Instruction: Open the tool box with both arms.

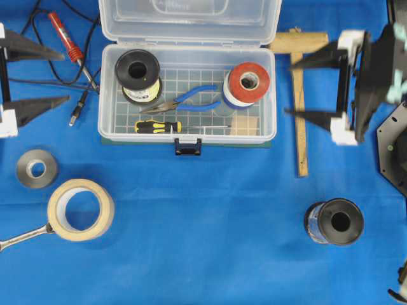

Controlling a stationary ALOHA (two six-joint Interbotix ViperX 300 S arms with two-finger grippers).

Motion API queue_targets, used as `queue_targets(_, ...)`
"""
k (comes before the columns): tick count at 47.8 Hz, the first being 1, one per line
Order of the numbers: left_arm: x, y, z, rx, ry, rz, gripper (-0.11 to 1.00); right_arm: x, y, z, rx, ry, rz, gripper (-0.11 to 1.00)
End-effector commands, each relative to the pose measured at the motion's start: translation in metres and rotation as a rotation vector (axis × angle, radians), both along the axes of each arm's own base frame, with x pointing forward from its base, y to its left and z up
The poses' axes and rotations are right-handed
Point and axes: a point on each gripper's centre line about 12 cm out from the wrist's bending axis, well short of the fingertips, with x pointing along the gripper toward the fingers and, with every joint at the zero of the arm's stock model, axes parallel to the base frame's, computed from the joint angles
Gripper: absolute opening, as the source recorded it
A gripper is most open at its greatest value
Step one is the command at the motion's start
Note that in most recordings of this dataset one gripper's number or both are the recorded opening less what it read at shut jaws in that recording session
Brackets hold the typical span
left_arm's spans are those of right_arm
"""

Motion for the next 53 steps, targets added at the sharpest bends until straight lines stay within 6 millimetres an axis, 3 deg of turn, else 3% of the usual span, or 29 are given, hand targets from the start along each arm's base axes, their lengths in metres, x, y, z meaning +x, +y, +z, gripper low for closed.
queue_targets(1,0.003,-0.007,0.003,-0.002,-0.005,-0.036,0.92,0.003,0.006,0.005,0.004,-0.016,0.024,0.88)
queue_targets(10,0.000,-0.009,0.004,-0.002,0.003,-0.048,0.92,-0.003,0.008,0.006,-0.007,0.002,0.034,0.88)
queue_targets(20,-0.015,-0.012,-0.005,-0.014,0.047,-0.051,0.92,-0.028,0.010,0.002,-0.003,-0.001,0.033,0.88)
queue_targets(33,-0.033,-0.016,-0.024,-0.037,0.028,-0.052,0.91,-0.058,0.013,-0.023,0.034,-0.022,0.023,0.88)
queue_targets(42,-0.038,-0.017,-0.031,-0.048,0.021,-0.048,0.91,-0.065,0.014,-0.045,0.068,-0.015,0.011,0.88)
queue_targets(53,-0.037,-0.017,-0.032,-0.049,0.026,-0.048,0.91,-0.065,0.014,-0.050,0.073,-0.018,0.007,0.88)
